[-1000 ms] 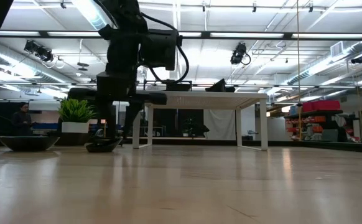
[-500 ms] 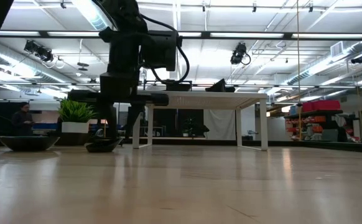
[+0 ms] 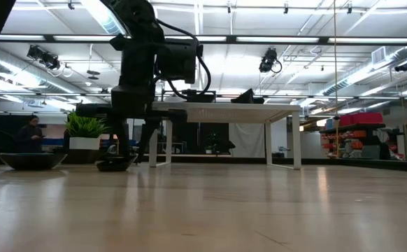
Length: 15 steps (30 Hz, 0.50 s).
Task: Pick & Place Mini shaped plates
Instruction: Stack the drop-shaped plate on top of the drop-shaped plate on the shelf
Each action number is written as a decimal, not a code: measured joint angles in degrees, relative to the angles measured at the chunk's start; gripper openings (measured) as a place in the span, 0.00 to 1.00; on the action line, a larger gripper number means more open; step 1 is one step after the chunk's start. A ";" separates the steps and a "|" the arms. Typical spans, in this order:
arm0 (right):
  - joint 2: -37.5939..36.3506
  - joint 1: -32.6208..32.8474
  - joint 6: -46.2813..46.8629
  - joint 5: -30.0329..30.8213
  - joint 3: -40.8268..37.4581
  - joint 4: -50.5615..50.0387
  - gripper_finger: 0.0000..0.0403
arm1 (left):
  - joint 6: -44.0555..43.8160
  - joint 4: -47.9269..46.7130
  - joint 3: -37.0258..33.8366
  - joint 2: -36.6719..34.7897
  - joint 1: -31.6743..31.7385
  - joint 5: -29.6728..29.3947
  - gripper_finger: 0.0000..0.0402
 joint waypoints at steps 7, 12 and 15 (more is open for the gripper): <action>0.00 0.01 -0.01 0.01 0.00 0.00 0.05 | -0.31 0.01 0.00 0.00 -0.05 0.00 0.16; -0.01 0.00 0.00 0.01 0.00 -0.01 0.05 | -0.59 0.09 0.00 0.00 -0.04 -0.26 0.08; 0.00 0.01 0.00 0.00 0.00 -0.02 0.05 | -0.60 0.39 0.00 0.00 -0.05 -0.44 0.04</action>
